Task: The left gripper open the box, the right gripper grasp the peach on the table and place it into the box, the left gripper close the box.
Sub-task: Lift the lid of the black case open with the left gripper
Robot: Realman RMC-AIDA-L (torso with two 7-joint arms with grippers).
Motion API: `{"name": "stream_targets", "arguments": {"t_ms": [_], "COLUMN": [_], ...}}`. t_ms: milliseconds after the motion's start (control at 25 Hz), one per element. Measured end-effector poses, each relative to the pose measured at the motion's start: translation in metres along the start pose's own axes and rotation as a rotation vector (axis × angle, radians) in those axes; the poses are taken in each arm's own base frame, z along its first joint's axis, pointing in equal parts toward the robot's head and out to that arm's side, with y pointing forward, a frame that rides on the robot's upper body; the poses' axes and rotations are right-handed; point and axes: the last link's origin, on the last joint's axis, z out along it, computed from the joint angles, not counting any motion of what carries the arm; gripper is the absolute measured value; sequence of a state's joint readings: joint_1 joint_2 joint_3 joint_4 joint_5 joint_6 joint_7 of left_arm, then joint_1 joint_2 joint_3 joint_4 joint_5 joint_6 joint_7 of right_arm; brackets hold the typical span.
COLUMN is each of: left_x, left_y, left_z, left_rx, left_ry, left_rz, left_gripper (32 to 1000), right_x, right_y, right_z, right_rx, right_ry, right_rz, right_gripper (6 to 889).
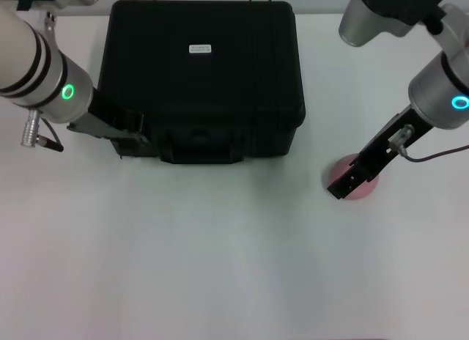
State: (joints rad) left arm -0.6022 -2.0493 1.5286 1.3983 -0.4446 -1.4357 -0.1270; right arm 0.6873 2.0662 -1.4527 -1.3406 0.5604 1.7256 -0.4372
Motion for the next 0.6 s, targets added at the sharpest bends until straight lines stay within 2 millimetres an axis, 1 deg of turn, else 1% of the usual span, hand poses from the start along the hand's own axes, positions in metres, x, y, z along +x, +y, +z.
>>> {"name": "stream_targets", "arguments": {"t_ms": [600], "left_x": [-0.0005], "left_y": [0.0002], "left_z": [0.0005], "left_rx": [0.005], "left_ry": [-0.006], "left_rz": [0.010], "left_gripper": [371], "right_x": [-0.0001], "right_y": [-0.0003], "right_z": [-0.0005], "right_rx": [0.001], "right_ry": [0.001], "right_rz": [-0.001], "right_gripper": [844]}}
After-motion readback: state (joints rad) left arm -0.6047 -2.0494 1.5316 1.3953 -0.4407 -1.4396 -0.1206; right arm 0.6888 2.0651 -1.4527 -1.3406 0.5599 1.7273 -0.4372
